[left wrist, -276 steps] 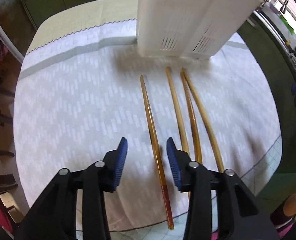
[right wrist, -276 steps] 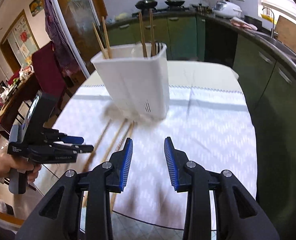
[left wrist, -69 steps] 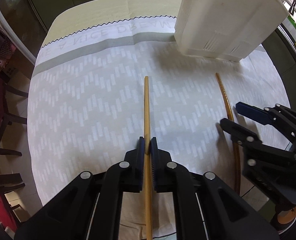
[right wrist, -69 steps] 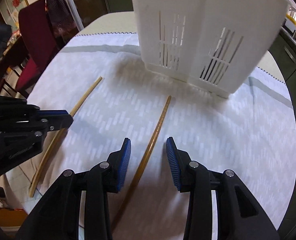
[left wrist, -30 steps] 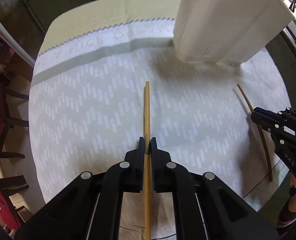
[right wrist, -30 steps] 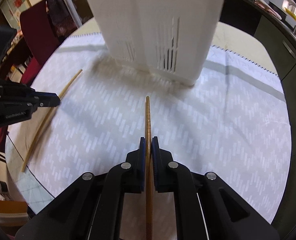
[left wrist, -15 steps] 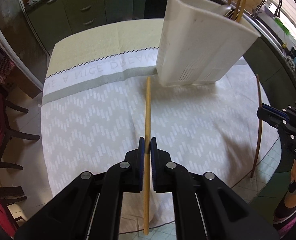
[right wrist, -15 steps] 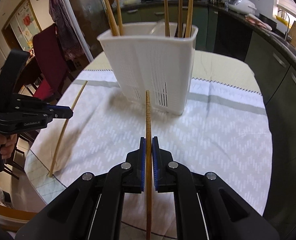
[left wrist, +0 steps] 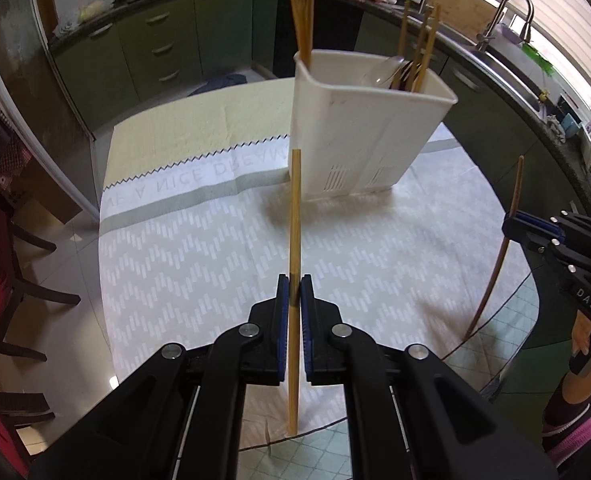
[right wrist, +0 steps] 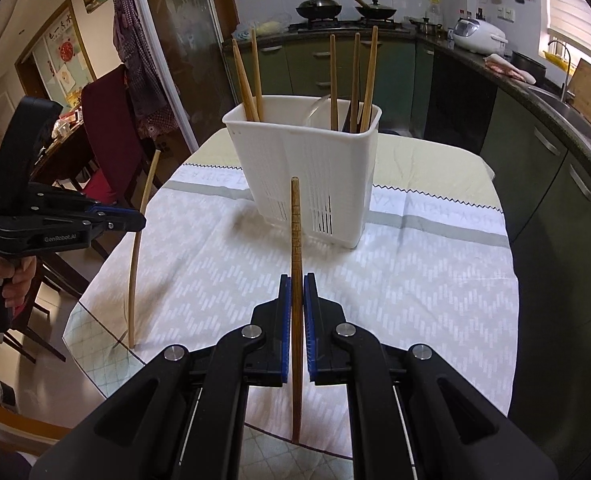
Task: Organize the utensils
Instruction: 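Lift both chopsticks upright, lower them into the white holder and open both tools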
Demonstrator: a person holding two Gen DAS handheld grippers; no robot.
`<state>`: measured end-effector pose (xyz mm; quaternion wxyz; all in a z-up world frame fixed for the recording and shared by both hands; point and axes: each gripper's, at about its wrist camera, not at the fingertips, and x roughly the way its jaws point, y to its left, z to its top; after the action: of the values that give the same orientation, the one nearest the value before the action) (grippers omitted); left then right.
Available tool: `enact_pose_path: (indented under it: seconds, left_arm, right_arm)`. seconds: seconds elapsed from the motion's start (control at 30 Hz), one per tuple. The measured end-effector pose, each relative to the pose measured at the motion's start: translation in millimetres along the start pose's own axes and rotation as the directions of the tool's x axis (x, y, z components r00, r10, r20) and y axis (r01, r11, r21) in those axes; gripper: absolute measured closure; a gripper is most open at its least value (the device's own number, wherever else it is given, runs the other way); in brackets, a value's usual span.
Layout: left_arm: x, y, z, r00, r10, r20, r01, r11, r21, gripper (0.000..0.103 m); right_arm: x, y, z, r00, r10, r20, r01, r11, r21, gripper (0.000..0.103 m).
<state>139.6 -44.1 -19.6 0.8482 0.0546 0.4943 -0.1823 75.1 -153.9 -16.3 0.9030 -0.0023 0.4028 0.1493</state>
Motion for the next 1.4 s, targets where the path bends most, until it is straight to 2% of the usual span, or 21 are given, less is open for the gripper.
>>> enact_pose_path:
  seconds: [0.53, 0.8, 1.1, 1.23, 1.4]
  left_arm:
    - [-25.4, -23.6, 2.7, 0.998, -0.026, 0.056, 0.024, 0.999, 0.039, 0.097]
    - [-45.5, -31.0, 15.0, 0.994, -0.036, 0.104, 0.03, 0.998, 0.055, 0.097]
    - [-94.3, -48.5, 50.3, 0.979, -0.064, 0.193, 0.048, 0.995, 0.089, 0.097]
    - [-124.2, -58.1, 75.8, 0.966, -0.077, 0.247, 0.053, 0.993, 0.105, 0.097]
    - [-152.2, -66.1, 106.9, 0.948, -0.06, 0.313, 0.025, 0.993, 0.115, 0.097]
  right_arm:
    - [-23.0, -1.7, 3.5, 0.998, 0.002, 0.057, -0.002, 1.0, 0.0, 0.096]
    - [-44.6, 2.0, 21.0, 0.993, 0.005, 0.114, -0.004, 1.0, -0.012, 0.096]
    - [-86.2, 10.5, 62.0, 0.98, 0.014, 0.198, -0.004, 0.999, -0.05, 0.096]
    - [-104.7, 8.2, 86.9, 0.973, 0.022, 0.23, -0.009, 0.998, -0.054, 0.096]
    - [-118.0, 4.9, 120.1, 0.966, 0.017, 0.257, -0.004, 0.999, -0.05, 0.096]
